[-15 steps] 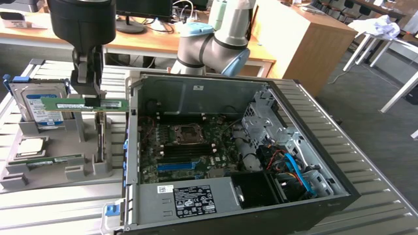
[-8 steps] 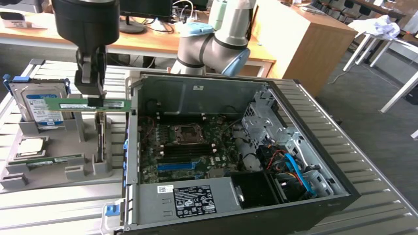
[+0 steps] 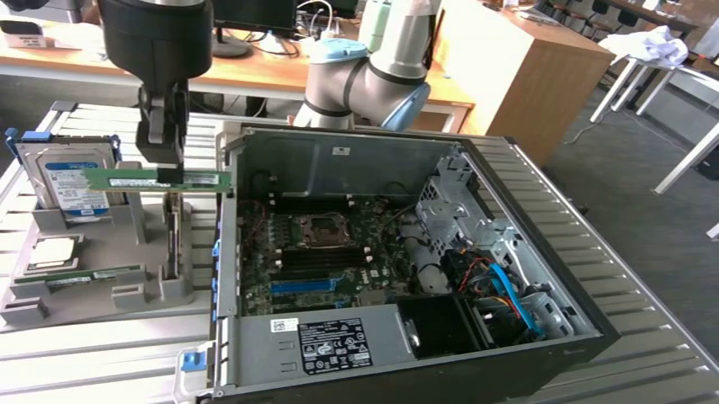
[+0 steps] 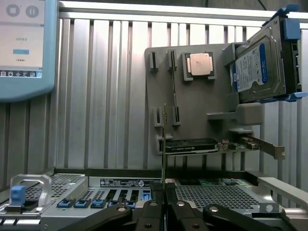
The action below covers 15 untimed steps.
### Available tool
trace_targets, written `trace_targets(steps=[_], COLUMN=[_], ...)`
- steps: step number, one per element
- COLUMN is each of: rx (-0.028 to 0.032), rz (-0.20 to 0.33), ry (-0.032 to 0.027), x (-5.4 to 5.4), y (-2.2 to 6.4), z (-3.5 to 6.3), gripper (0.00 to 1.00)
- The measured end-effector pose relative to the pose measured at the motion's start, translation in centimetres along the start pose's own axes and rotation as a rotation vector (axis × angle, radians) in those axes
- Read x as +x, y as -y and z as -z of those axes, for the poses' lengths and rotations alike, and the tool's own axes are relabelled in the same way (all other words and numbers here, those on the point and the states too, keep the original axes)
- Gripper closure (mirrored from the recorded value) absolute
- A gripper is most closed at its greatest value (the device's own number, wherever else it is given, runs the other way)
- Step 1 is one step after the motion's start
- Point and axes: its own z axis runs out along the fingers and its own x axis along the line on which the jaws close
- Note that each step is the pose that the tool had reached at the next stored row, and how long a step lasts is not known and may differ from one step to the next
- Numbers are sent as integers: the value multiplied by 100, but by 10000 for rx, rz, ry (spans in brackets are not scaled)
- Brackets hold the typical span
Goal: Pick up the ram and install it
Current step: 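Pick up the ram and move it above insertion slot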
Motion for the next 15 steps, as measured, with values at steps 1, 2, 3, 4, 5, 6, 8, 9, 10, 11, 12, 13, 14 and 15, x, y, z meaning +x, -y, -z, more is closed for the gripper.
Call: trace_targets(steps=[1,2,3,4,5,6,8,9,10,11,12,13,14,15], rx=[0,0,1,0,0,1,1,1,1,1,0,1,1,0], rz=[0,0,0,0,0,0,0,-1,-1,0,0,0,0,0], ry=[0,0,0,-1,0,0,1,0,0,0,0,0,0,-1], x=[0,0,0,0,0,0,1,0,1,1,1,1,1,1], y=[6,13,20,27,34,41,55,62,70,79,86,94,101,109], z=[0,1,1,1,1,1,2,2,3,3,4,4,4,5], gripper=[87,87,87,87,87,87,87,87,87,87,87,87,87,87])
